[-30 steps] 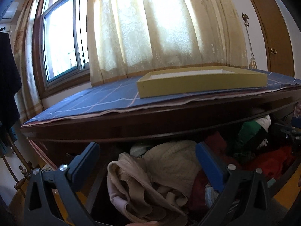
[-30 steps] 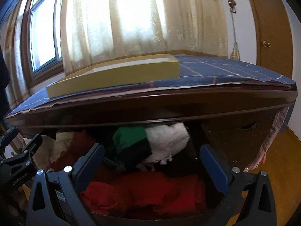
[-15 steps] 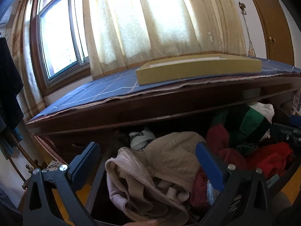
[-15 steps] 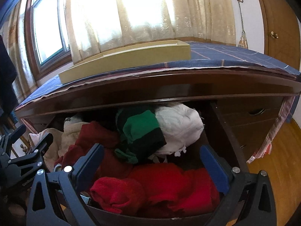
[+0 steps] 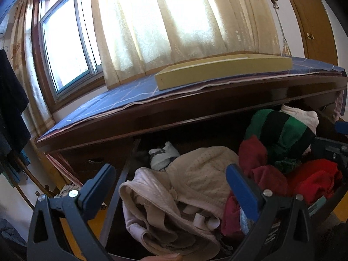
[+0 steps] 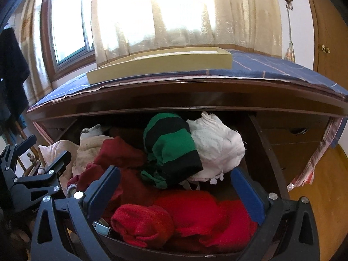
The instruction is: Take underwear out of drawer
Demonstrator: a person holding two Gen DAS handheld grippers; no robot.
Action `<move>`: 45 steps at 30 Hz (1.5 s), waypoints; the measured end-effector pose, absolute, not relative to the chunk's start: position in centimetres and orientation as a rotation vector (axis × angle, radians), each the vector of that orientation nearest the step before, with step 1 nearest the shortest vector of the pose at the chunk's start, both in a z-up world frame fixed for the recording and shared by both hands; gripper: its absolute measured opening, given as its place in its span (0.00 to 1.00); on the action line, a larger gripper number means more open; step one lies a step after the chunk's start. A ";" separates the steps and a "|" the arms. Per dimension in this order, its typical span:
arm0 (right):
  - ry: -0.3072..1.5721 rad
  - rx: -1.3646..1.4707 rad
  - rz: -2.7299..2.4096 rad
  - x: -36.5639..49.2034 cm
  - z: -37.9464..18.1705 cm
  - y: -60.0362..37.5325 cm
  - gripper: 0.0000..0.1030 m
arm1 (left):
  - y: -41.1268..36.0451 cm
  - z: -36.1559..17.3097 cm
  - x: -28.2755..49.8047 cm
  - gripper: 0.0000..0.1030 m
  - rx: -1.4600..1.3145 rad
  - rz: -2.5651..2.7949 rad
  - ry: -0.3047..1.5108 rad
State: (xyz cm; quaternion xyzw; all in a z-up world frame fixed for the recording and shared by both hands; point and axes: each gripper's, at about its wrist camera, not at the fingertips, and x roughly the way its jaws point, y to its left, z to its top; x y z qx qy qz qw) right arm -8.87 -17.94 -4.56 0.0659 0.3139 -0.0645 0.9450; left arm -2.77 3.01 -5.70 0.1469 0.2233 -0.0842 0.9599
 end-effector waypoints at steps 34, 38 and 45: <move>0.660 0.172 -0.105 -9.4 -5.3 -18.5 0.99 | 3.6 -5.1 -2.0 1.00 0.225 -0.175 0.590; 0.686 0.161 -0.128 -9.2 -5.6 -18.6 1.00 | 3.4 -5.1 -2.3 1.00 0.209 -0.173 0.607; 0.686 0.200 -0.145 -9.4 -5.6 -19.7 0.99 | 3.6 -4.3 -2.5 1.00 0.152 -0.182 0.636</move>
